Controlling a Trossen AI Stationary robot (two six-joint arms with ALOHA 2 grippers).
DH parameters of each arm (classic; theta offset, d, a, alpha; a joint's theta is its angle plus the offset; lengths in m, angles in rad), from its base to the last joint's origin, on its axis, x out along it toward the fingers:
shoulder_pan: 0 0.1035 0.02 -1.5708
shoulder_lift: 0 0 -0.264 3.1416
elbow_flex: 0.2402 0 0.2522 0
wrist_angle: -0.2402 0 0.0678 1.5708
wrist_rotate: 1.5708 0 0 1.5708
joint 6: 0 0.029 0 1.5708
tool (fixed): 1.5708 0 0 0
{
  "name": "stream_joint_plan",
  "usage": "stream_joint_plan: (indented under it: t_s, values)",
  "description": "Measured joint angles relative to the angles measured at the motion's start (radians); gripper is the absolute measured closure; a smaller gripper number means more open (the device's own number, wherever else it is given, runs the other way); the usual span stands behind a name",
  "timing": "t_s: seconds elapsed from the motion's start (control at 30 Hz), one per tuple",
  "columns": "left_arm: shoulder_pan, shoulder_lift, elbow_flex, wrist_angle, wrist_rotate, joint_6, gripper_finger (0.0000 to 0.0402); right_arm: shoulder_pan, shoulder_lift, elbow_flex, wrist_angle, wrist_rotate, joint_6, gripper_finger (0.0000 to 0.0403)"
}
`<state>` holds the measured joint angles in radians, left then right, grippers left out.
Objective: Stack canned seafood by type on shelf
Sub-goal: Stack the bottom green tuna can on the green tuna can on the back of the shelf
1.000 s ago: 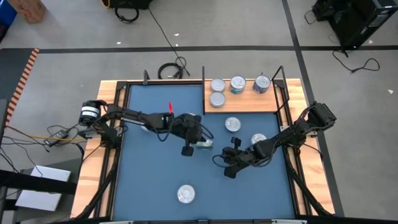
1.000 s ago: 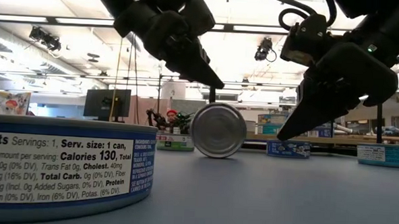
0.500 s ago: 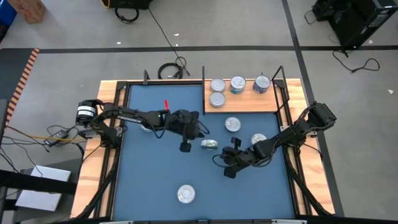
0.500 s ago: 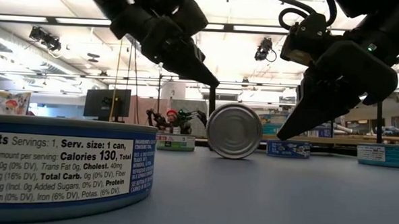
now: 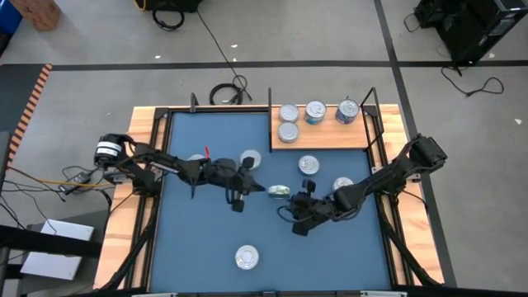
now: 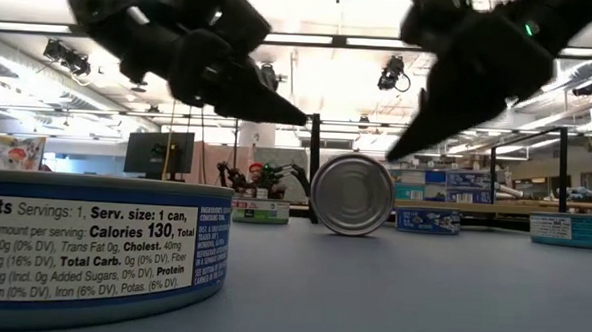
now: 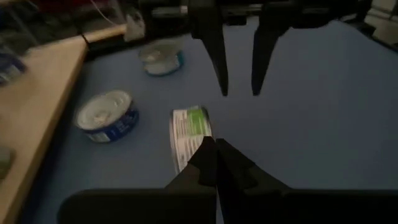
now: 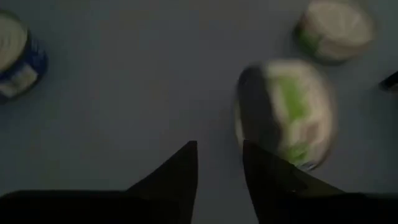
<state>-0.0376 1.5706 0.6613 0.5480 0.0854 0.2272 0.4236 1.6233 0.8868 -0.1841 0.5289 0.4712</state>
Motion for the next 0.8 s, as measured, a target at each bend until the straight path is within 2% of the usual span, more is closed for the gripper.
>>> stream_joint_plan:
  t_s: [0.17,0.27,0.43,0.6,0.8]
  values:
    - [-0.01,-0.035,-0.12,0.168,-0.061,-0.021,0.0401,-0.022,0.0,0.082,-0.063,0.102,-0.071,0.0234]
    - [-0.008,-0.043,-0.194,0.281,-0.053,-0.065,0.0401,-0.052,0.0,0.093,-0.063,0.104,-0.103,0.021]
    - [-0.009,-0.043,-0.287,0.407,0.007,-0.099,0.0401,-0.118,0.0,0.094,-0.06,0.029,-0.108,0.0161]
    - [-0.009,-0.042,-0.339,0.5,0.005,-0.101,0.0401,-0.175,0.001,0.094,-0.05,-0.037,-0.146,0.0119]
    - [-0.009,-0.042,-0.358,0.513,0.002,-0.101,0.0401,-0.219,0.033,0.09,-0.029,-0.137,-0.234,0.0098]
